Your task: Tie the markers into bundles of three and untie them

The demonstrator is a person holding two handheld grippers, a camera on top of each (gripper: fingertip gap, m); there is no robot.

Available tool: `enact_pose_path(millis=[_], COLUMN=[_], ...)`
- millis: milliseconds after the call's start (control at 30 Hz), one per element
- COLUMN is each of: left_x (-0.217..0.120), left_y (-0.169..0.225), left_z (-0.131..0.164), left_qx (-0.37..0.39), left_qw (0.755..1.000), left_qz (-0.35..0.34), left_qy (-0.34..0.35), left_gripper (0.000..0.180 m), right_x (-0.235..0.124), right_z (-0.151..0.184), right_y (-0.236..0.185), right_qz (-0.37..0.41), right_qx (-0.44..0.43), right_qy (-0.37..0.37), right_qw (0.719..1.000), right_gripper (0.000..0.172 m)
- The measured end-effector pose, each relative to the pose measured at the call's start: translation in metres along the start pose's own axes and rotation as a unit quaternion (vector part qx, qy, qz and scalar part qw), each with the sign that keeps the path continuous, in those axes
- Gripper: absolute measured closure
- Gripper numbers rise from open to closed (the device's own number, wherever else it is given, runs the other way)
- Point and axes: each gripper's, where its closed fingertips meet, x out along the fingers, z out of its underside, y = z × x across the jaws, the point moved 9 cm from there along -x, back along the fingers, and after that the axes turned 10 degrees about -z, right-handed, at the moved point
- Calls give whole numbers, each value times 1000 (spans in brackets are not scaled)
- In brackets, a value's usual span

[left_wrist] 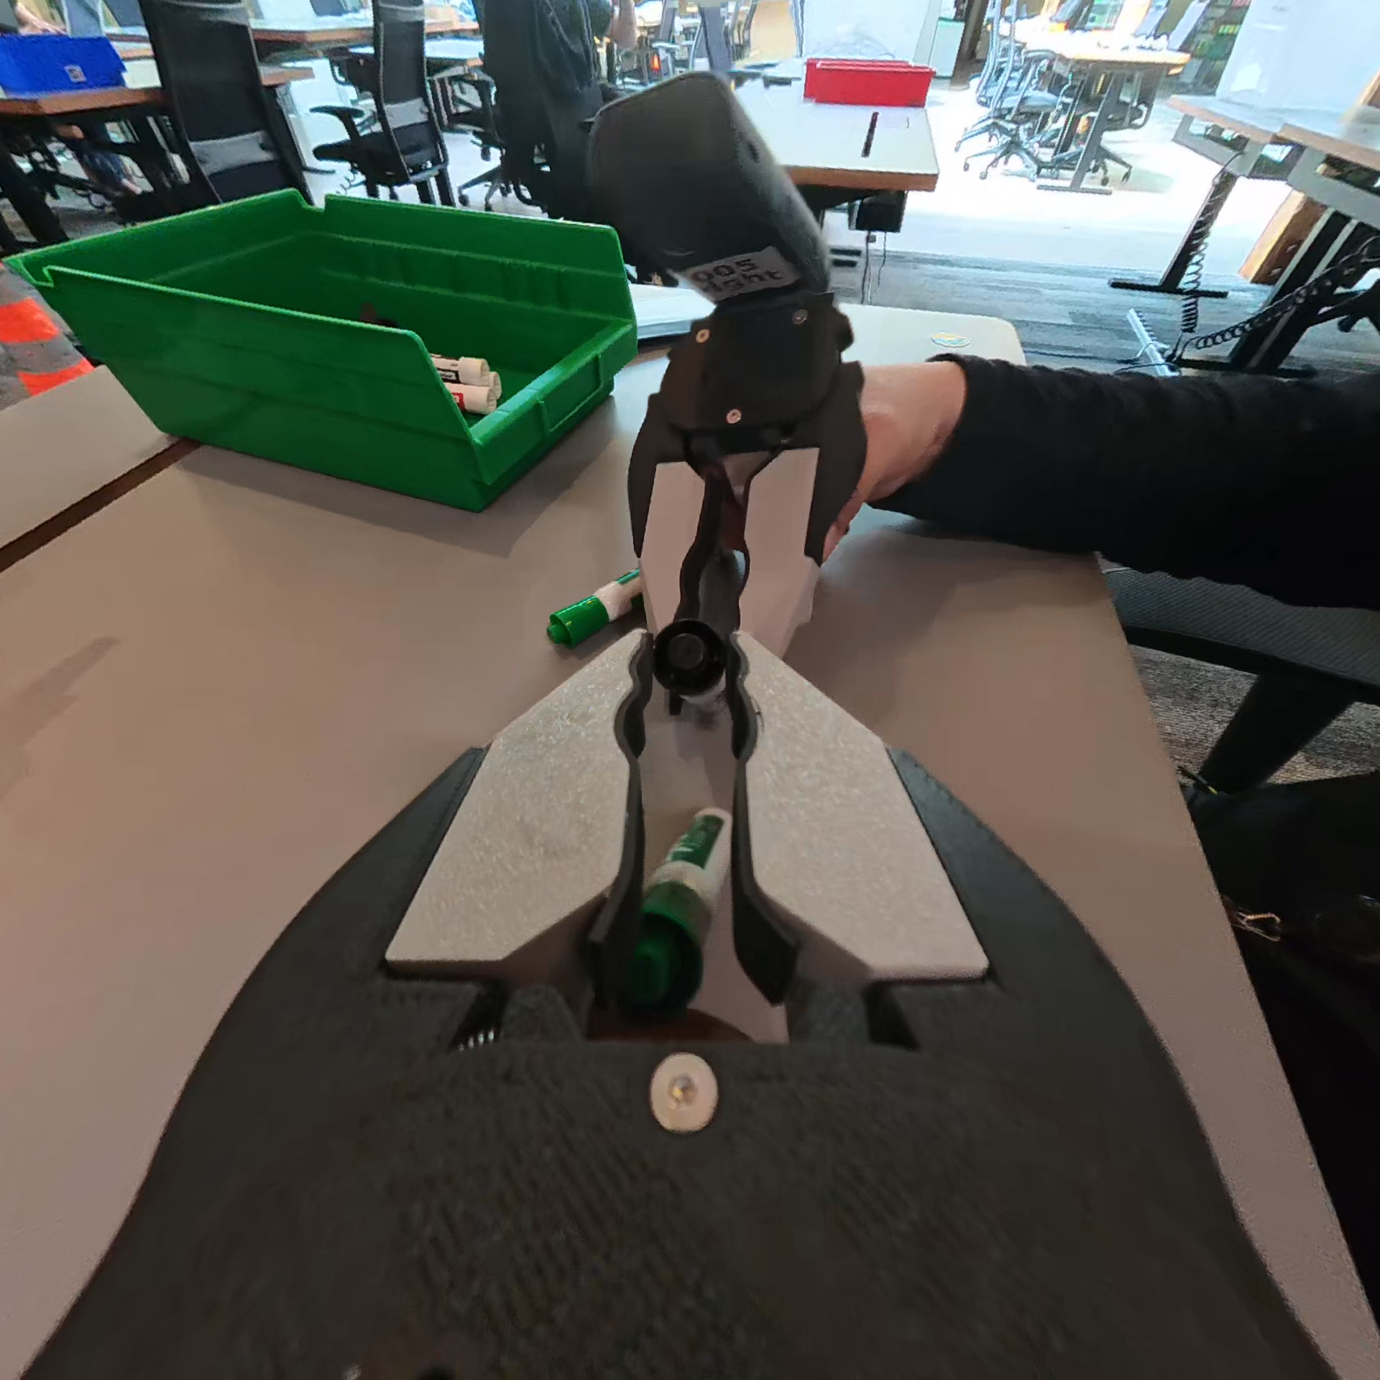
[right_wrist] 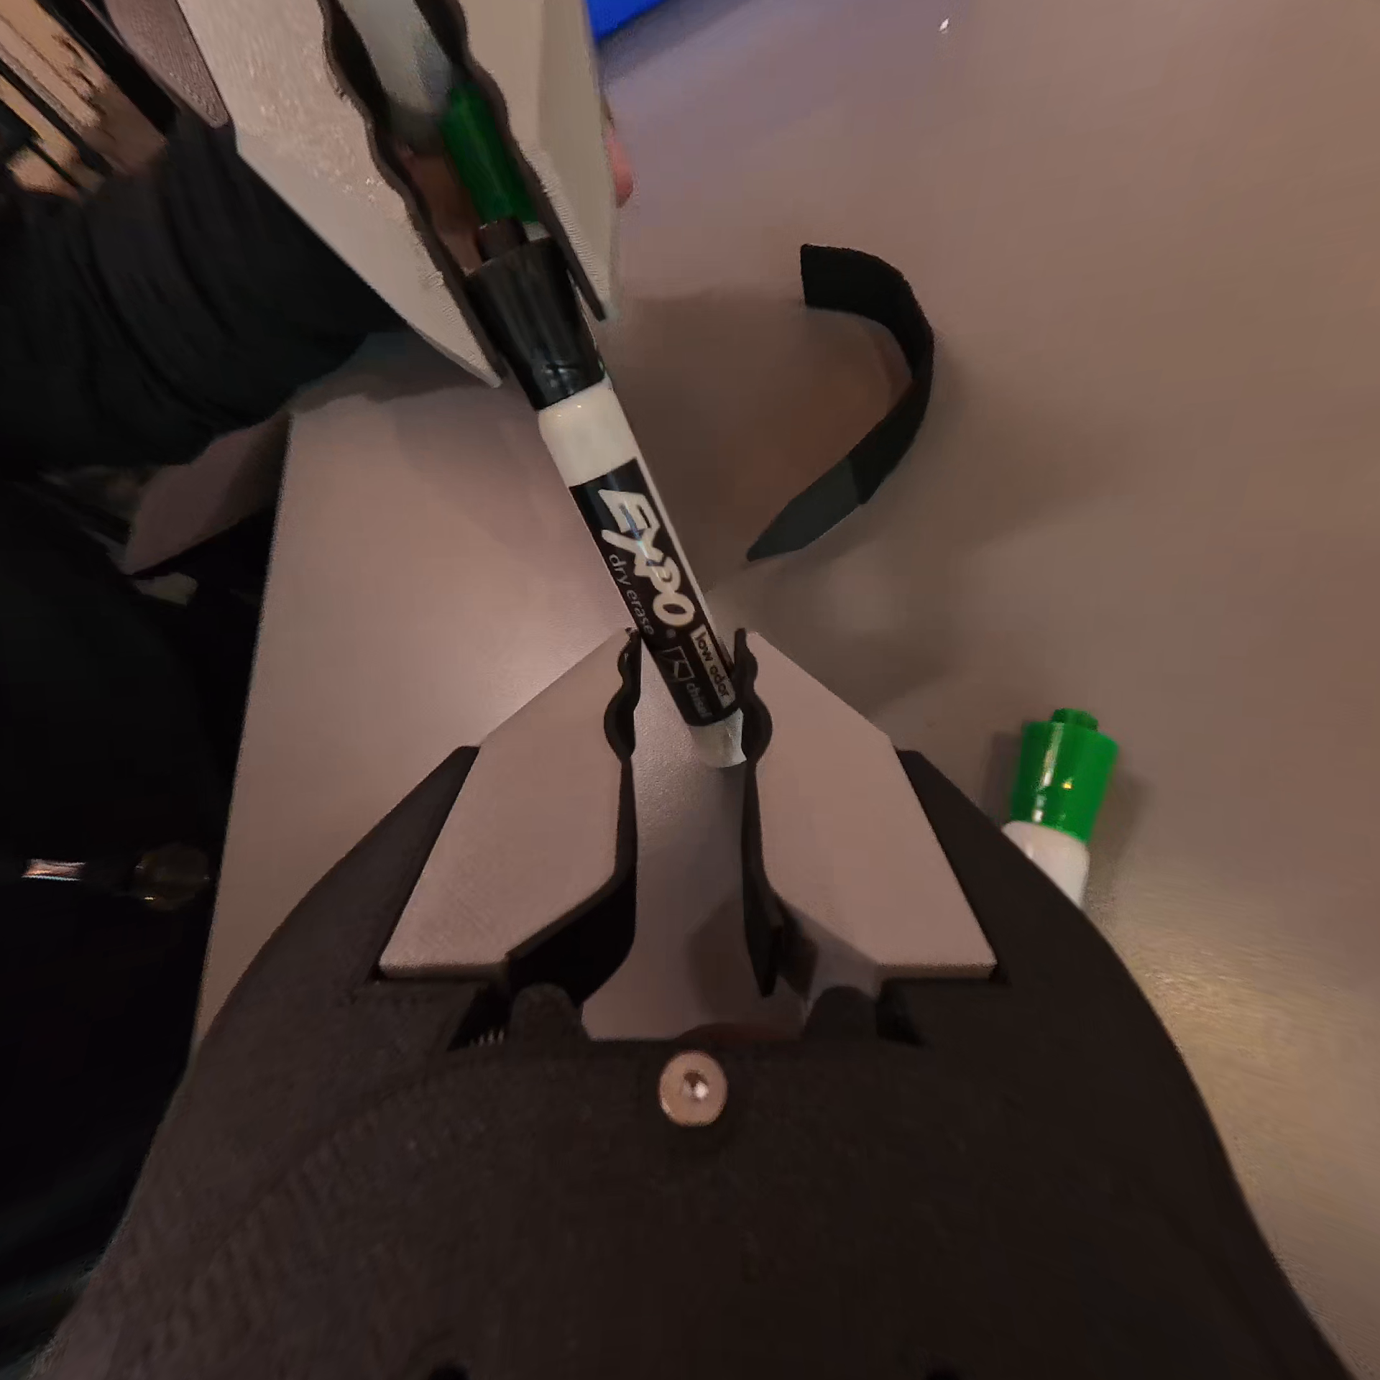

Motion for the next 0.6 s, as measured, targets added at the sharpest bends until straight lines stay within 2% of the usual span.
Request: enact_pose_path(millis=[100,267,600], left_x=[0,0,3], left_y=[2,5,-4], left_z=[-1,-2,9], left_qx=[5,4,-28], left_qw=[1000,1000,999], left_qz=[-2,3,15], left_qy=[0,9,-4], left_gripper=[164,164,164], right_x=[-1,-2,-3], right_z=[2,1,1], right_y=[5,2,4], right_qz=[-30,-51,-39], right_qx=[36,30,32], right_qy=[13,27,22], right_qw=[999,998,998], right_gripper=[148,150,150])
